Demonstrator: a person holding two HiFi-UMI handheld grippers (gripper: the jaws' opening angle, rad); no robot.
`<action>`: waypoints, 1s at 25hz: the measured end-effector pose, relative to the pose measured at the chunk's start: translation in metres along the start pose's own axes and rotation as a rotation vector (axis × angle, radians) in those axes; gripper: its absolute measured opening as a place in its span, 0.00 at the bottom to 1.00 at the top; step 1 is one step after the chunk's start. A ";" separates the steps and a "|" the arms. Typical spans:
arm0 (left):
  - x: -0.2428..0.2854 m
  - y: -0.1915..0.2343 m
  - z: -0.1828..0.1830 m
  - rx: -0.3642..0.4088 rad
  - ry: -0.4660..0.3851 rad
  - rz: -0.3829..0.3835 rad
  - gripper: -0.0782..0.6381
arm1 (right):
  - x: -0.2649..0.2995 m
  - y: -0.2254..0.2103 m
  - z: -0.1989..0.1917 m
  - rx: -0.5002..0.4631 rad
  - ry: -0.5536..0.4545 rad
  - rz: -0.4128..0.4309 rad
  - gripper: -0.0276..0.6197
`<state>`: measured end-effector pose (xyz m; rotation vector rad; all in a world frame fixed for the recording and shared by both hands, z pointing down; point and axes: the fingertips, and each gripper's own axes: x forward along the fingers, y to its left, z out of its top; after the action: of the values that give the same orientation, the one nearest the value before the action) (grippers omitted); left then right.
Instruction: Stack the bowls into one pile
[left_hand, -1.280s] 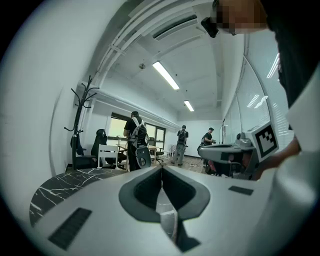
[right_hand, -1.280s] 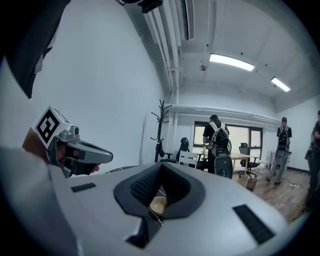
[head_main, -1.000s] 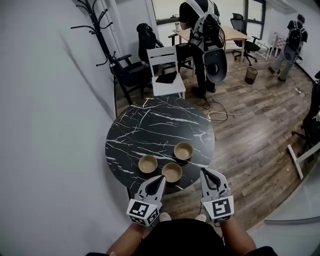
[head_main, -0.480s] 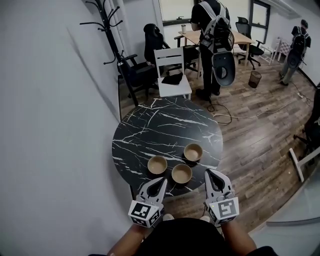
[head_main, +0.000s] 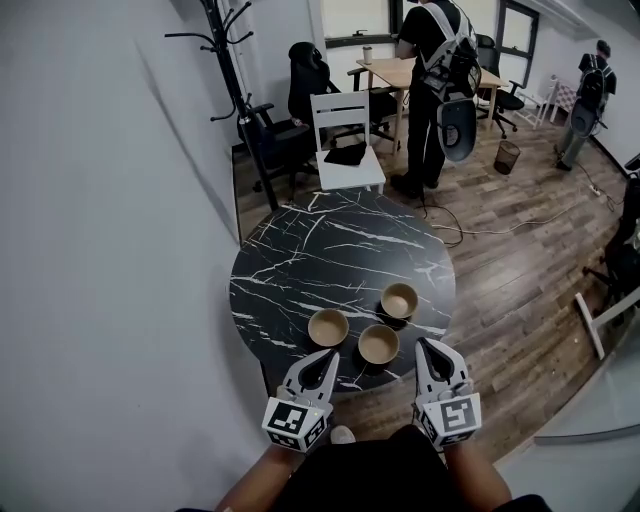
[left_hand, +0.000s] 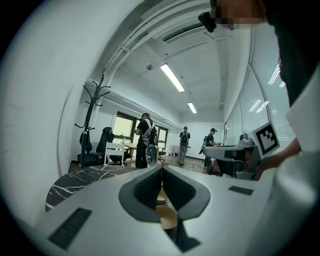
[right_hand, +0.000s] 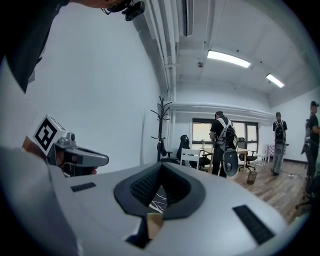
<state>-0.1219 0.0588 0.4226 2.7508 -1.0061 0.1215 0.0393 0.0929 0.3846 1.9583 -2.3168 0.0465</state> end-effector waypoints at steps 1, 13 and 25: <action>0.000 0.002 0.000 0.000 -0.001 -0.005 0.13 | 0.001 0.000 -0.002 0.000 -0.001 -0.006 0.05; 0.025 0.013 -0.010 -0.009 0.034 -0.012 0.13 | 0.020 -0.028 -0.022 0.020 0.044 -0.047 0.05; 0.080 0.020 -0.021 -0.016 0.084 0.071 0.13 | 0.070 -0.084 -0.054 0.026 0.109 0.044 0.06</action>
<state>-0.0734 -0.0015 0.4585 2.6727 -1.0777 0.2368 0.1139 0.0152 0.4417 1.8668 -2.3008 0.1833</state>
